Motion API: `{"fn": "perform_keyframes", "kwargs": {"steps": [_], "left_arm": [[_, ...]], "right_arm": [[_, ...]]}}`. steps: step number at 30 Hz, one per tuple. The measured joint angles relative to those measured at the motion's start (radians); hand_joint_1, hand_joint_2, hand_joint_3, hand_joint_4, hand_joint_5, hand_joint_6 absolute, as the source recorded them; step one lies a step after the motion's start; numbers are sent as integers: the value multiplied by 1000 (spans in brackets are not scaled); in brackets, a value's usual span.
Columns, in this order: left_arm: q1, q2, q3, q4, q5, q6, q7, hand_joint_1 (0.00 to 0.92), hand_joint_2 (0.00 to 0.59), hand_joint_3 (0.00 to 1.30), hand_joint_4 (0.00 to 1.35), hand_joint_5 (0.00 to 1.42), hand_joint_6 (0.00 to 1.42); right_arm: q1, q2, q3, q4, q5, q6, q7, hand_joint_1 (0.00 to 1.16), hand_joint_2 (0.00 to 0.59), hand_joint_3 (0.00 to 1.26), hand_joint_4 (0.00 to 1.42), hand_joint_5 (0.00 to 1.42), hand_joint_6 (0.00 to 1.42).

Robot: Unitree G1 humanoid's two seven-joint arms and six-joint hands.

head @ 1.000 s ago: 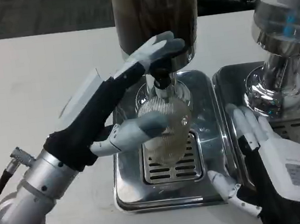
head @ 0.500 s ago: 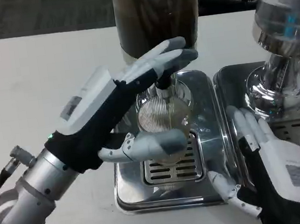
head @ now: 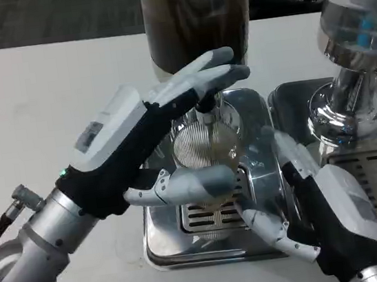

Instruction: Grasp the cup under the faucet to collect the drink, then remove the cup.

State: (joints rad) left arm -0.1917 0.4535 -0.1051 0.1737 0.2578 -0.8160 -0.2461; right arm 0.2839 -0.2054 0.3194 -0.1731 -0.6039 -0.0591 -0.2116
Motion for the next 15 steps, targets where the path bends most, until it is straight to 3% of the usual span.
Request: {"fn": "perform_keyframes", "kwargs": {"steps": [5,15], "left_arm": [[0,4,-4,-7,23,0,9,0,103,218,75,296,251],[0,10,-12,-12,23,0,16,0,103,227,78,296,253]], "right_arm": [[-33,7,-27,62,100,-23,42,429,281,0,0,0,36],[-80,25,-29,117,159,-59,66,475,271,0,0,0,6]]}}
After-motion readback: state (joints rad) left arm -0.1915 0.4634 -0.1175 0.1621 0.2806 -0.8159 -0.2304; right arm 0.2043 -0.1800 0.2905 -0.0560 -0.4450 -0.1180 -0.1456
